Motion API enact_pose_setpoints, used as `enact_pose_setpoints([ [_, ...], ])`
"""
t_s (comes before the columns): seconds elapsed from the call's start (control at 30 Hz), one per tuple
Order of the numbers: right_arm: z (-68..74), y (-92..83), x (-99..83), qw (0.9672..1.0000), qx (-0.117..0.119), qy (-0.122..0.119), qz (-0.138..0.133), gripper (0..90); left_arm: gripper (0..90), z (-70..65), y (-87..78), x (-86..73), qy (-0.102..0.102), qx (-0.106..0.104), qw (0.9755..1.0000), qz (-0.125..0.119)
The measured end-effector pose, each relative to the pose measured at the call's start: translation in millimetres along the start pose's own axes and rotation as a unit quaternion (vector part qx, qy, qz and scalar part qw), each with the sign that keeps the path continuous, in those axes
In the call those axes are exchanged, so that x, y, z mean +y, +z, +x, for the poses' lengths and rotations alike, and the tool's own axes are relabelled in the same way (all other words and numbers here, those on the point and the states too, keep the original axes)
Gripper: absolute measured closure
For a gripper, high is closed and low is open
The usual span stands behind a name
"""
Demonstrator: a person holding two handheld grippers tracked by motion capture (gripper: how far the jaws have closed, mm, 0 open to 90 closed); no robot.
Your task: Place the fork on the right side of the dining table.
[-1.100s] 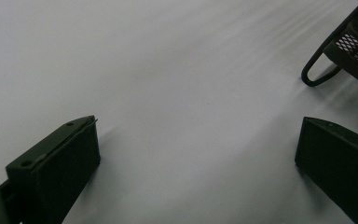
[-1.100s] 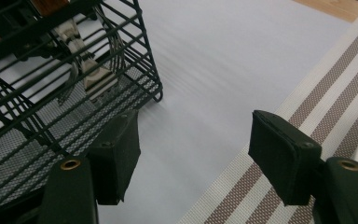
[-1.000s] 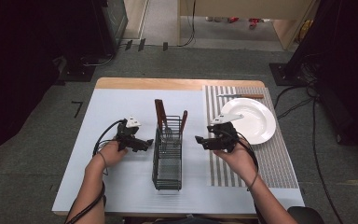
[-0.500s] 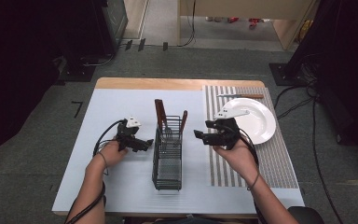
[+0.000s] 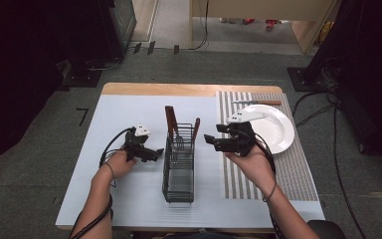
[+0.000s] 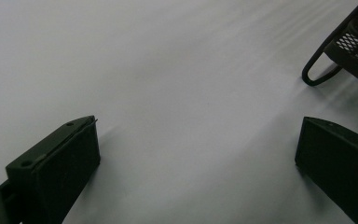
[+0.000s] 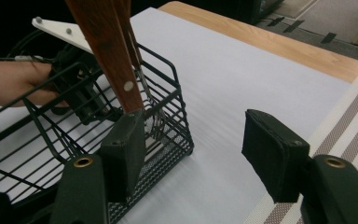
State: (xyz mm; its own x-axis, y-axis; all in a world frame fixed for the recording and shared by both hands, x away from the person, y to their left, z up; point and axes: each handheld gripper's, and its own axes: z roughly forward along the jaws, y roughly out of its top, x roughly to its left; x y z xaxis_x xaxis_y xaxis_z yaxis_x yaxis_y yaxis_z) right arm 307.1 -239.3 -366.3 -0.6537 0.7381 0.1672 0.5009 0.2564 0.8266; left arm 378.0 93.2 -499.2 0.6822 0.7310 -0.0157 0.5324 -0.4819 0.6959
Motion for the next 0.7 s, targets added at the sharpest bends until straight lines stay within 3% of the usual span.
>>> enact_pose_setpoints([
  [0.37,14.8,-4.8,13.4,0.9997,0.013,-0.018,-0.013,42.8,0.0,0.0,0.0,0.0,0.000,0.000,1.0000,0.000],
  [0.7,17.3,-4.9,24.4,0.9992,0.022,-0.024,-0.021,45.7,0.0,0.0,0.0,0.0,0.000,0.000,1.0000,0.000],
])
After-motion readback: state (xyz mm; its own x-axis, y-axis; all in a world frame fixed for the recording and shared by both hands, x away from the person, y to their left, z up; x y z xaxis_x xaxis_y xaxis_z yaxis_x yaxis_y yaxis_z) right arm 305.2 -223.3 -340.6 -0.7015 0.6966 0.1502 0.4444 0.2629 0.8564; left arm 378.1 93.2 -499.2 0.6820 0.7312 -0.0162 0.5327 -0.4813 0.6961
